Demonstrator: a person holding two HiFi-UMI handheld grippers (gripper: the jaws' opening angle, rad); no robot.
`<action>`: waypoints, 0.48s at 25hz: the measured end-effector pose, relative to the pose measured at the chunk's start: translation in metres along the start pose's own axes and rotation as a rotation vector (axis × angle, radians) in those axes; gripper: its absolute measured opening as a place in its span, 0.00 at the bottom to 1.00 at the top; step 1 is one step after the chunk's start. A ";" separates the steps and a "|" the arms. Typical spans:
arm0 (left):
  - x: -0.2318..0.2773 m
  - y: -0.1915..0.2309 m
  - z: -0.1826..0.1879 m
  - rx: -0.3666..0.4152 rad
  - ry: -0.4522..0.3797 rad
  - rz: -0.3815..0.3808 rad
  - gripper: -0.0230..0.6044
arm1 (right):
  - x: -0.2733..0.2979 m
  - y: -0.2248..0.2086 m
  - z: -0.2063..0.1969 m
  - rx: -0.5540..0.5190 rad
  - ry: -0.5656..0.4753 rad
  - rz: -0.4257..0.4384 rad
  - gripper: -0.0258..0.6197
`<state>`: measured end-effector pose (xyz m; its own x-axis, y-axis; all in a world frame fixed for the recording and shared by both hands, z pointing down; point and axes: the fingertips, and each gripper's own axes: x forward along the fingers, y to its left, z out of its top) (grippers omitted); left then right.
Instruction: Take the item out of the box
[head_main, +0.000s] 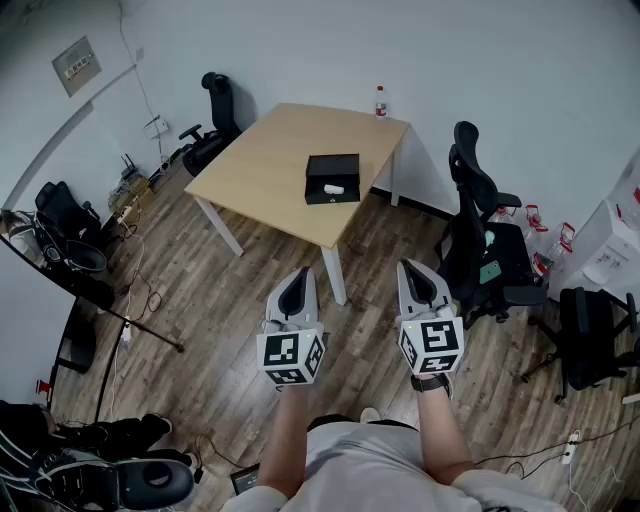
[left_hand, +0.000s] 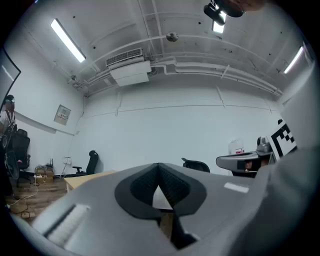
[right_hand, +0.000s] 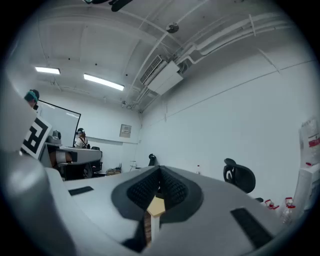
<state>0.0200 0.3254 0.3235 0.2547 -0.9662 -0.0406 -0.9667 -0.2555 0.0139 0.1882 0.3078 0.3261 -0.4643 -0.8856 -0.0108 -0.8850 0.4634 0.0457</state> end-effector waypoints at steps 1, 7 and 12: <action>0.002 -0.002 -0.002 -0.004 -0.004 0.004 0.05 | 0.002 -0.003 -0.001 -0.002 -0.003 0.004 0.06; 0.010 -0.009 -0.014 0.001 0.006 0.022 0.05 | 0.009 -0.014 -0.007 0.003 -0.014 0.030 0.06; 0.015 -0.001 -0.012 -0.050 -0.008 0.035 0.05 | 0.020 -0.014 -0.011 0.006 -0.007 0.040 0.06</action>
<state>0.0252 0.3110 0.3354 0.2204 -0.9743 -0.0475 -0.9726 -0.2232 0.0652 0.1921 0.2833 0.3359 -0.4998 -0.8660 -0.0158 -0.8657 0.4989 0.0401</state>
